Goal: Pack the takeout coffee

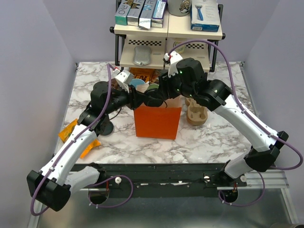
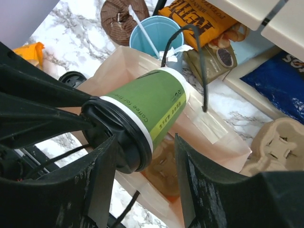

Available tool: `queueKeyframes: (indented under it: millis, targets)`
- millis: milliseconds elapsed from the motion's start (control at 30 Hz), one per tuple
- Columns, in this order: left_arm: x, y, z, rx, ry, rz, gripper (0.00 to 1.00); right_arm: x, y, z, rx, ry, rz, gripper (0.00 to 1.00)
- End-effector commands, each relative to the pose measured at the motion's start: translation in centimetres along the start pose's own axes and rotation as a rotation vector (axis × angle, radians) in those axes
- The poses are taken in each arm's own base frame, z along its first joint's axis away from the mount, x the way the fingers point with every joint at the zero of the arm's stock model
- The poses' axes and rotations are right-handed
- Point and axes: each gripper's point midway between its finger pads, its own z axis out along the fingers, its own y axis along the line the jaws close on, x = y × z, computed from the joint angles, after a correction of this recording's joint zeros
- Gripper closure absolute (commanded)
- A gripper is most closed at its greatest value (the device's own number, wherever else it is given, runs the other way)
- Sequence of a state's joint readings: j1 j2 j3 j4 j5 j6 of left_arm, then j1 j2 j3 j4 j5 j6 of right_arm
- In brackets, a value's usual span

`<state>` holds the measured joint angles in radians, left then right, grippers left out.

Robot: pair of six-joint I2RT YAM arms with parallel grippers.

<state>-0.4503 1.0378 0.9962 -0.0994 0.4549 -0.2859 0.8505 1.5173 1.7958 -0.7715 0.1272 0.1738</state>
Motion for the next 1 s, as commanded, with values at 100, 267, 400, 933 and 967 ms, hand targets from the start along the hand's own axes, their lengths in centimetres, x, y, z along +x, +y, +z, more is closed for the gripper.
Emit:
queueKeyframes:
  millis: [100, 267, 400, 933, 967]
  targets:
    - [-2.4, -1.5, -0.5, 0.056, -0.038, -0.009, 1.0, 0.7, 2.3, -0.3, -0.176, 0.011, -0.066, 0.41]
    - [-2.2, -1.4, -0.5, 0.054, -0.03, -0.014, 1.0, 0.9, 2.5, -0.1, -0.191, 0.016, -0.07, 0.41]
    - [-2.2, -1.7, -0.7, 0.065, -0.03, -0.012, 1.0, 1.1, 2.4, 0.4, -0.186, 0.034, -0.053, 0.45]
    - [-2.9, -2.0, -1.5, 0.053, -0.043, -0.02, 0.45, 0.4, 2.2, -0.6, -0.167, 0.022, 0.045, 0.99]
    - [-3.0, -2.0, -1.6, 0.047, -0.049, -0.02, 0.37, 0.5, 2.2, -0.7, -0.166, 0.028, 0.063, 0.99]
